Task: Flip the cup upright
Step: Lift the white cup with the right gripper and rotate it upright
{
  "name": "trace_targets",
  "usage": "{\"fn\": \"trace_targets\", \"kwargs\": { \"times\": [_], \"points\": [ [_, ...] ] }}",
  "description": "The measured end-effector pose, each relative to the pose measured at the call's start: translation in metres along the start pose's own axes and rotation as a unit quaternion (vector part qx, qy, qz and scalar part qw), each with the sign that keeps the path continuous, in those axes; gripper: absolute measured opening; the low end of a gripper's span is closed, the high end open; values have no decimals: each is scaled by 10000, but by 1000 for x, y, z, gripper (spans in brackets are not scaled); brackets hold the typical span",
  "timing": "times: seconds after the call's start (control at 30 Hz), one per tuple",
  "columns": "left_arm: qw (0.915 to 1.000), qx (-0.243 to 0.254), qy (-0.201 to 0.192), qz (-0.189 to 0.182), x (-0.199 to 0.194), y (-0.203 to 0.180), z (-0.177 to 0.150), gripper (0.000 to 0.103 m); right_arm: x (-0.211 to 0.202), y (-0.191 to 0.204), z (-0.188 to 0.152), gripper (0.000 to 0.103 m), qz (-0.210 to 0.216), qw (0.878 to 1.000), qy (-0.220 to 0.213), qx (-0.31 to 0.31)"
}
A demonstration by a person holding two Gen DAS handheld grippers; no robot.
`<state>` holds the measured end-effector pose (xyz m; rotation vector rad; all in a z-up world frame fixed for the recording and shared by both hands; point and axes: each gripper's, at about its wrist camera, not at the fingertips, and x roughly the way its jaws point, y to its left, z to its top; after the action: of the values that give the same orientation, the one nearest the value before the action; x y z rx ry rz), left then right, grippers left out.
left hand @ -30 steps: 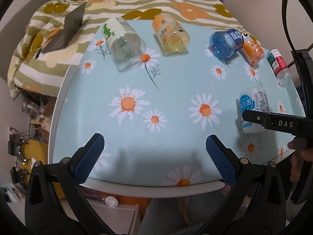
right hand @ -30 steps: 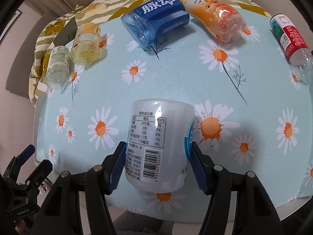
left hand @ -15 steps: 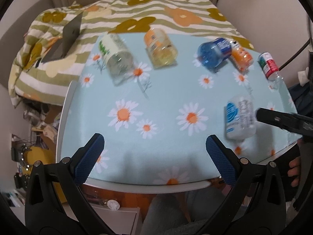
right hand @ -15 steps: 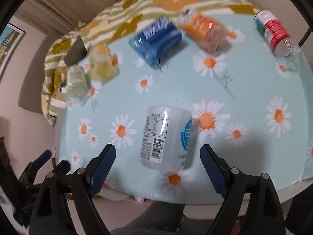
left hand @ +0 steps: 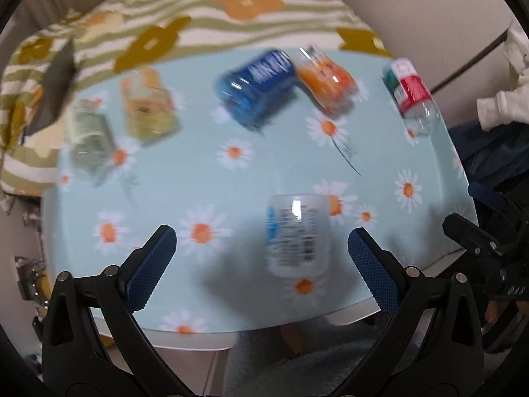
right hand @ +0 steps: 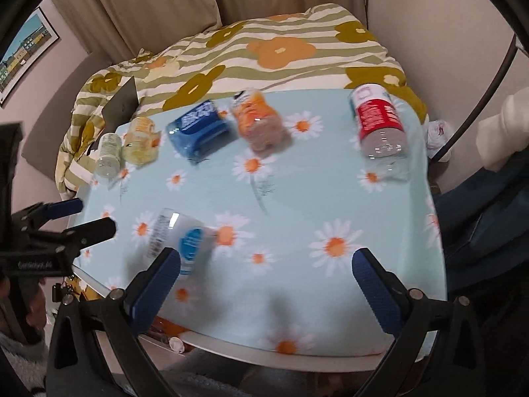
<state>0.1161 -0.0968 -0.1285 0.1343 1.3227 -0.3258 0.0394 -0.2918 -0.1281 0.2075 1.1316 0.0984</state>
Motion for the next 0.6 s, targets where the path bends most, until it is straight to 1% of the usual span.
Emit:
{"fn": "trace_targets", "kwargs": {
  "times": [0.07, 0.17, 0.3, 0.4, 0.47, 0.57, 0.6],
  "points": [
    [9997, 9, 244, -44, 15, -10, 6, 103, 4, -13, -1, 103, 15, 10000, 5, -42],
    [9981, -5, 621, -13, 40, -20, 13, 103, 15, -27, -3, 103, -61, 9998, 86, -186],
    [9940, -169, 1082, 12, 69, -24, 19, 103, 30, -39, -6, 103, -103, 9988, 231, -418],
    [9899, -327, 1378, 22, 84, -24, 21, 102, 41, -45, -7, 103, -38, 9981, 330, -512],
    [9877, -393, 1512, 20, 91, -24, 22, 98, 47, -49, -6, 103, 29, 9980, 376, -510],
    [9855, -442, 1637, 6, 99, -24, 23, 98, 56, -54, -5, 103, 107, 9979, 445, -465],
    [9850, -450, 1665, 9, 101, -24, 23, 96, 58, -56, -5, 103, 119, 9979, 461, -451]
  ]
}}
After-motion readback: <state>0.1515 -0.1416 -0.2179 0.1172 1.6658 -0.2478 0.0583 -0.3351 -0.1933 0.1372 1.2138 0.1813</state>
